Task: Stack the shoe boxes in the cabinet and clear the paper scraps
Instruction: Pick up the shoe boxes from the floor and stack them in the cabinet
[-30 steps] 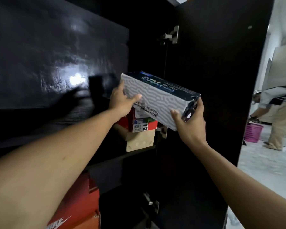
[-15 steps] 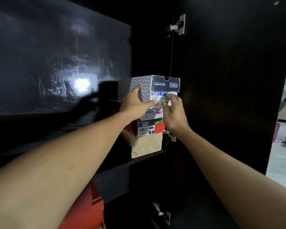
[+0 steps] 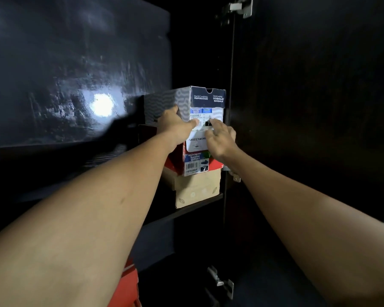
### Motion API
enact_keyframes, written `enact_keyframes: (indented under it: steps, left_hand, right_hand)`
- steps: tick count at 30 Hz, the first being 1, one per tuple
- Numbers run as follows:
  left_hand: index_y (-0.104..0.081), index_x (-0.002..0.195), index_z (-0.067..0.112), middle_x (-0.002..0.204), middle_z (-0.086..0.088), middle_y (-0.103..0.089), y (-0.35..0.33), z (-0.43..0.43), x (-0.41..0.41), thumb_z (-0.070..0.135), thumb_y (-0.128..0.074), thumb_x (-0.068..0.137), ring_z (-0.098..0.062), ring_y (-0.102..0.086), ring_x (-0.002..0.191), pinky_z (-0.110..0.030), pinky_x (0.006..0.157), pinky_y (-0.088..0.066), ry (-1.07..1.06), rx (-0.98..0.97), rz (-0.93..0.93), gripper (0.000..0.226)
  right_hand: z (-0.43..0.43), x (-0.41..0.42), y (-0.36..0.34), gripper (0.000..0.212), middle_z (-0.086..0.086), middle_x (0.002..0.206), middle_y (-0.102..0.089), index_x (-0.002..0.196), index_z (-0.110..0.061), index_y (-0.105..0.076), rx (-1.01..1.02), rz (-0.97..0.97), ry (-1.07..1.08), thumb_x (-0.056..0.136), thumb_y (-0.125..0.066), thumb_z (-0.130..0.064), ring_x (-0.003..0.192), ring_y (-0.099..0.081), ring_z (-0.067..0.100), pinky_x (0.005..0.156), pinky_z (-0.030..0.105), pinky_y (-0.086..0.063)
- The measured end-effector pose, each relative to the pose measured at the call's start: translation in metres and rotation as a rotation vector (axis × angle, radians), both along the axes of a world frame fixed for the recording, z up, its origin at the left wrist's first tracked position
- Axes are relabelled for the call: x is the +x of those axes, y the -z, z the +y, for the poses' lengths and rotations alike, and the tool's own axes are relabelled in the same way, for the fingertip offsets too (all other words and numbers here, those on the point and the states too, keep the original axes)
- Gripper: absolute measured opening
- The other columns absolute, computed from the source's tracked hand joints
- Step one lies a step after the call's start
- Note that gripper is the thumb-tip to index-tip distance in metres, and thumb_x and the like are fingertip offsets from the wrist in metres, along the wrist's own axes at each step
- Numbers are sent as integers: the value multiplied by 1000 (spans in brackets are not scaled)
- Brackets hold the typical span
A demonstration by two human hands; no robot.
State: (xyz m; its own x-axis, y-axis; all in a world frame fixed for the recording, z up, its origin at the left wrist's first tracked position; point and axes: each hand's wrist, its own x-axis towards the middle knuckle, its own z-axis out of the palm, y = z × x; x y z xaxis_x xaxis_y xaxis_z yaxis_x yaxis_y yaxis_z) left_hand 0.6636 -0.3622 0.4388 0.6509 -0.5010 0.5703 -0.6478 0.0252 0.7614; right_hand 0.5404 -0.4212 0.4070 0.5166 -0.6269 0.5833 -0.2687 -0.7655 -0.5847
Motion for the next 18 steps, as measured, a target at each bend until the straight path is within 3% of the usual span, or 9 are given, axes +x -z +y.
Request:
enact_keyframes:
  steps: [3, 5, 8, 10, 15, 18]
  left_hand:
    - [-62, 119, 17, 110, 5, -67, -4, -4, 2, 30, -78, 84, -18, -64, 102, -29, 91, -52, -31, 58, -4, 40]
    - [-62, 119, 19, 116, 2, -67, -9, -1, 2, 39, -77, 82, -23, -63, 109, -38, 96, -52, -65, 131, -34, 44]
    - [-63, 118, 22, 119, 1, -67, -16, 4, 7, 53, -74, 72, -26, -63, 109, -42, 95, -53, -112, 220, -74, 56]
    - [-65, 112, 22, 112, 1, -69, -20, 18, -1, 49, -74, 78, -24, -65, 101, -41, 91, -56, -96, 235, -86, 44]
    - [-62, 128, 26, 99, 8, -66, -14, 57, -33, 39, -72, 88, -15, -63, 92, -35, 87, -55, -21, 223, -198, 43]
    - [-59, 133, 29, 124, 8, -67, -8, 80, -55, 46, -74, 83, -15, -62, 108, -35, 95, -52, 37, 257, -229, 55]
  right_hand:
    - [5, -3, -10, 47, 10, 164, -16, 150, -2, -32, -54, 164, 24, 107, -21, -20, 148, -9, 18, 121, 38, -6]
    - [7, -3, -19, 47, 13, 164, -16, 144, 0, -40, -42, 242, 70, 107, -19, -20, 150, -11, 21, 120, 42, -5]
    - [4, -4, -29, 41, 18, 158, -25, 130, -6, -50, 34, 260, 78, 107, -23, -25, 143, -24, 28, 116, 47, -19]
    - [7, -13, -34, 40, 17, 152, -34, 136, -11, -47, 86, 208, 57, 106, -28, -29, 132, -34, 29, 107, 39, -30]
    - [23, -51, -26, 55, 7, 162, -24, 153, -15, -30, 94, 134, 41, 104, -39, -40, 147, -19, 32, 118, 42, -18]
    - [40, -86, -25, 59, 7, 163, -20, 153, -17, -30, 110, 153, 63, 103, -41, -45, 150, -17, 29, 122, 44, -18]
